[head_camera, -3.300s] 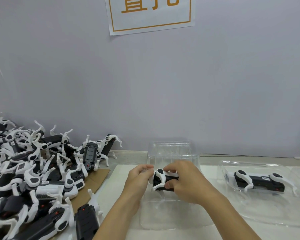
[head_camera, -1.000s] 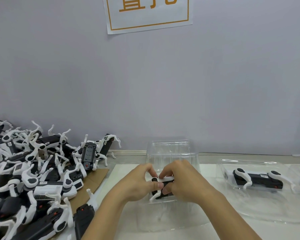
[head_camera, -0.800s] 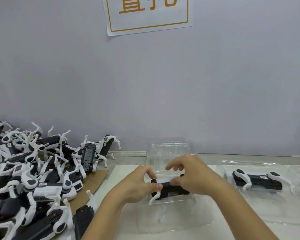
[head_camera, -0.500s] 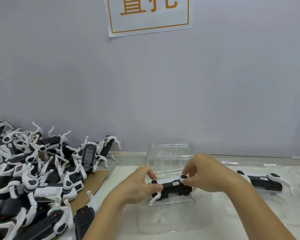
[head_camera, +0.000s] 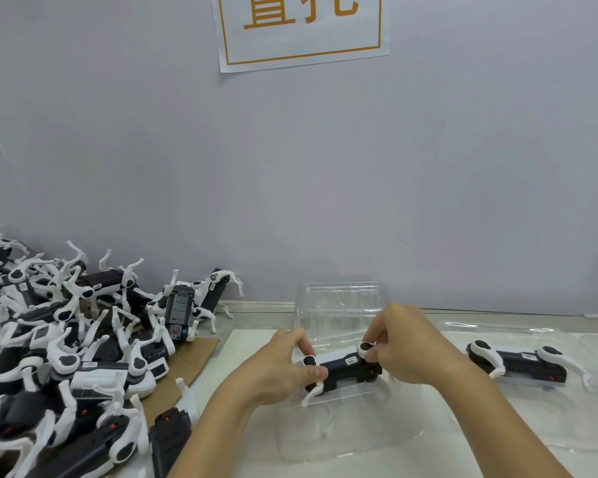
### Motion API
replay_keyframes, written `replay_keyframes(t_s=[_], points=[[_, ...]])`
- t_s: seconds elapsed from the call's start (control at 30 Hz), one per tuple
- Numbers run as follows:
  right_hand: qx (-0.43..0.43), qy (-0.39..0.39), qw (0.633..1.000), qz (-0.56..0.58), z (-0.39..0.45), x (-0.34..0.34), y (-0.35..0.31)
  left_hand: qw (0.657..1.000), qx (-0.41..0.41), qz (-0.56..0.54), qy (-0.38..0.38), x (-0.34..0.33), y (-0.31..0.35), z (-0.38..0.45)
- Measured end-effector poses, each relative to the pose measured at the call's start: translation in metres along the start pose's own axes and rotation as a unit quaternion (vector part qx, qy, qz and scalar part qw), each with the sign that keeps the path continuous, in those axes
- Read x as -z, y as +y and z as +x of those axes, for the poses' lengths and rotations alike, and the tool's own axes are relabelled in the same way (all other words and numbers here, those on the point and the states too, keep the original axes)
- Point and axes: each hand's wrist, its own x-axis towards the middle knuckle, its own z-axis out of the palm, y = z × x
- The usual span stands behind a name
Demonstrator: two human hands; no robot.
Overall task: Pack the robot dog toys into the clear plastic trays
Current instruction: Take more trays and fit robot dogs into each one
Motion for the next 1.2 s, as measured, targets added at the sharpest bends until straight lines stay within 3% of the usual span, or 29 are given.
replay_keyframes(t_s=[0.43, 0.7, 0.87, 1.03, 1.2], points=[[-0.037, -0.007, 0.999, 0.004, 0.002, -0.004, 0.006, 1.0, -0.008, -0.002, 0.013, -0.003, 0.002, 0.001], [-0.036, -0.03, 0.998, -0.031, 0.001, -0.002, 0.005, 0.99, 0.008, -0.065, 0.125, -0.017, 0.003, 0.006], [-0.034, -0.027, 0.998, -0.035, -0.003, -0.001, 0.003, 0.985, 0.003, -0.102, 0.14, -0.019, 0.001, 0.007], [0.045, 0.012, 0.997, -0.059, -0.005, -0.01, -0.011, 0.96, 0.019, -0.198, 0.197, -0.023, -0.002, 0.011], [0.116, -0.017, 0.992, 0.053, -0.01, -0.038, -0.037, 0.923, 0.071, -0.328, 0.188, -0.026, -0.009, 0.018]])
